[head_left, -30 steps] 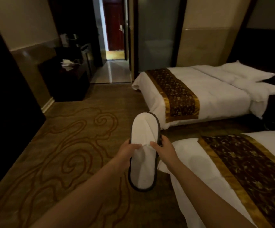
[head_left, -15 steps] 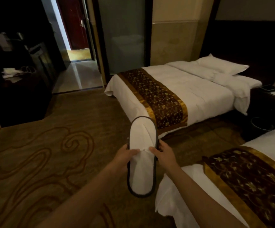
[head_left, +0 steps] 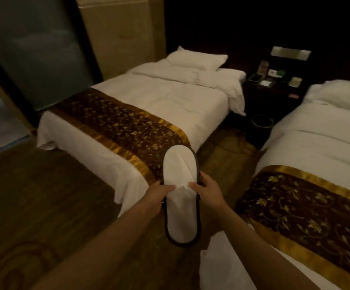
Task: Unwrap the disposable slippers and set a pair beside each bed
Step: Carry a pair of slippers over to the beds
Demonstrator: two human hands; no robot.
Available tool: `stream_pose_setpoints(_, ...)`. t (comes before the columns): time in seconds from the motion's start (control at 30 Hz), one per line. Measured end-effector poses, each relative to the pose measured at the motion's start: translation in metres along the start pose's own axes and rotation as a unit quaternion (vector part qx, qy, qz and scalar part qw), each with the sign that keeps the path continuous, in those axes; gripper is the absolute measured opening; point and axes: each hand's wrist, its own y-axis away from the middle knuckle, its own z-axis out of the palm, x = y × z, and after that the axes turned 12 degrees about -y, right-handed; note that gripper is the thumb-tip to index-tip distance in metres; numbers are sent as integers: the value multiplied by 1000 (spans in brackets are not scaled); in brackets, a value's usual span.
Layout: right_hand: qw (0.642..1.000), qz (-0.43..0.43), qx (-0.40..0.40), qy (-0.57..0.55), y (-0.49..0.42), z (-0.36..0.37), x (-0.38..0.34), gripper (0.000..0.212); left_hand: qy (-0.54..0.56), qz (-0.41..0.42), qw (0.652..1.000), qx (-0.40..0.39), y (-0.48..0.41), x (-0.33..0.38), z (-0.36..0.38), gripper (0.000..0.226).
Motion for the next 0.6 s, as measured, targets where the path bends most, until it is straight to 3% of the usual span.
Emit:
stream_pose_setpoints(0.27,988,39,145,23,-117,-49,-12,50,-85,-58,987,-123,-135,72,67,41)
stream_pose_setpoints(0.6,979,83,172,75,-291,-143,-22,53,-127,-103,971,-173,-304,150,166,33)
